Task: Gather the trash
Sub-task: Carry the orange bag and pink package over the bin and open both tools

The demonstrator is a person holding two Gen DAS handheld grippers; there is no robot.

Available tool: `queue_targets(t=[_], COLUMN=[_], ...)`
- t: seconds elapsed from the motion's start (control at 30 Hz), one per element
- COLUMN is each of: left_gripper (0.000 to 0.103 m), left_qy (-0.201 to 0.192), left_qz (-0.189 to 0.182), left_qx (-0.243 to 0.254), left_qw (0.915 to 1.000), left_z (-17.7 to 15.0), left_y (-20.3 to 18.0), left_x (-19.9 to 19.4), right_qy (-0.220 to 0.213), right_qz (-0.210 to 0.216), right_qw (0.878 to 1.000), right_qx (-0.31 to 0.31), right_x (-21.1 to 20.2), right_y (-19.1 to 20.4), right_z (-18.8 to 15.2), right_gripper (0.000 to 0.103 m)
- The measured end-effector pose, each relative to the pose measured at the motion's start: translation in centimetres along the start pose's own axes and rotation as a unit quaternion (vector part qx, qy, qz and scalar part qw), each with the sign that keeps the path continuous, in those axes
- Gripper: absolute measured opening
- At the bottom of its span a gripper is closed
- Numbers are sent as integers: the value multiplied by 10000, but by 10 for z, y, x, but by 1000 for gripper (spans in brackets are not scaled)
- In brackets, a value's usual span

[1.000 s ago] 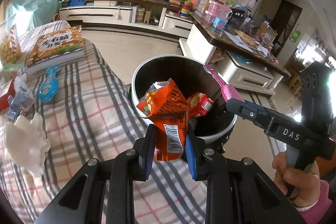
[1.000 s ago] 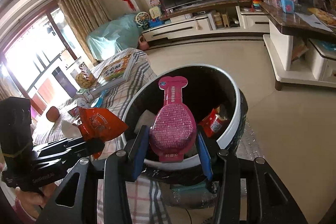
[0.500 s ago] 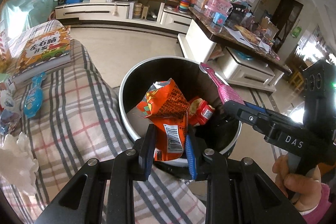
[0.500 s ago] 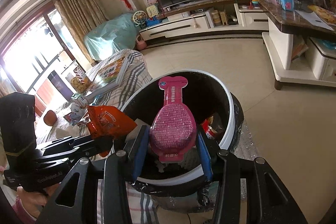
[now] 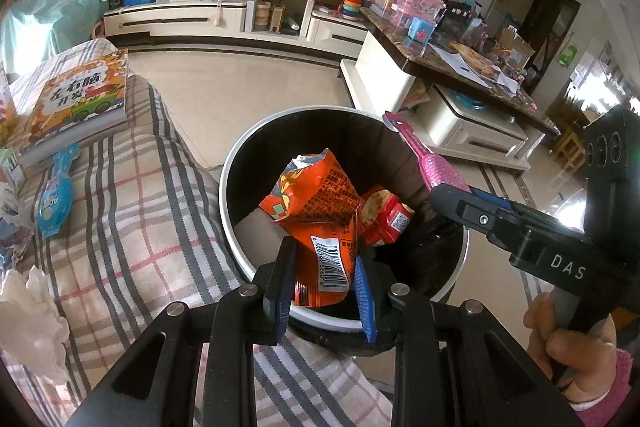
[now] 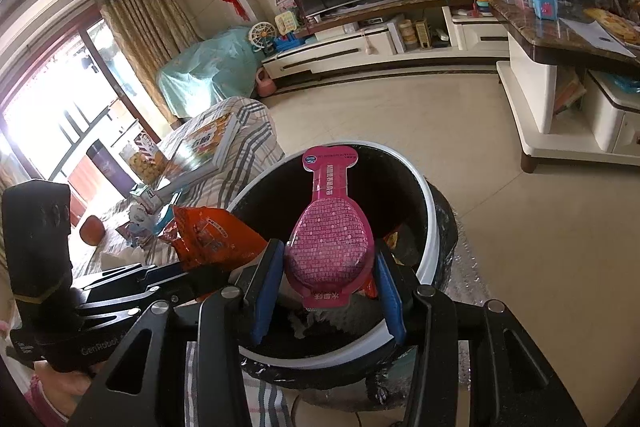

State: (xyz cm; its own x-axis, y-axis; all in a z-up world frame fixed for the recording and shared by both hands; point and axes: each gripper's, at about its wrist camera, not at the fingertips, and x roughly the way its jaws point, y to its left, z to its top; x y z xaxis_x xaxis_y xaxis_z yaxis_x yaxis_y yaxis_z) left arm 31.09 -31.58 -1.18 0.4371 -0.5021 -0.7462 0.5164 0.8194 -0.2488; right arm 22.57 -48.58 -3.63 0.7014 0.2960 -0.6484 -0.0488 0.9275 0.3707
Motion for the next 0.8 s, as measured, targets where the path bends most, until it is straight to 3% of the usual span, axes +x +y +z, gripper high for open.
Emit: queue_targets(t=[0.3, 0.43, 0.47, 0.53, 0.67, 0.8], left_gripper=[30, 52, 52, 57, 60, 62], left_qy=[-2, 54, 39, 14, -168, -242], left_qz=[29, 71, 59, 61, 209, 317], left_qx=[-1, -68, -96, -148, -142, -187], left_qw=[10000, 9999, 9999, 9999, 9995, 9990], left_z=[2, 1, 0, -4, -21, -46], left_y=[-2, 3, 4, 5, 6, 11], left_x=[-1, -2, -4, -9, -27, -44], right_qy=[22, 11, -11, -109, -243, -351], right_qz=[-77, -83, -87, -71, -48, 95], right_qw=[10000, 10000, 10000, 9999, 9997, 9993], right_qx=[-34, -4, 3, -11, 12, 28], right_x=[5, 5, 4, -1, -10, -15], right_y=[1, 1, 1, 3, 9, 19], right_z=[2, 1, 1, 0, -3, -11], right_gripper=[47, 50, 52, 69, 73, 91])
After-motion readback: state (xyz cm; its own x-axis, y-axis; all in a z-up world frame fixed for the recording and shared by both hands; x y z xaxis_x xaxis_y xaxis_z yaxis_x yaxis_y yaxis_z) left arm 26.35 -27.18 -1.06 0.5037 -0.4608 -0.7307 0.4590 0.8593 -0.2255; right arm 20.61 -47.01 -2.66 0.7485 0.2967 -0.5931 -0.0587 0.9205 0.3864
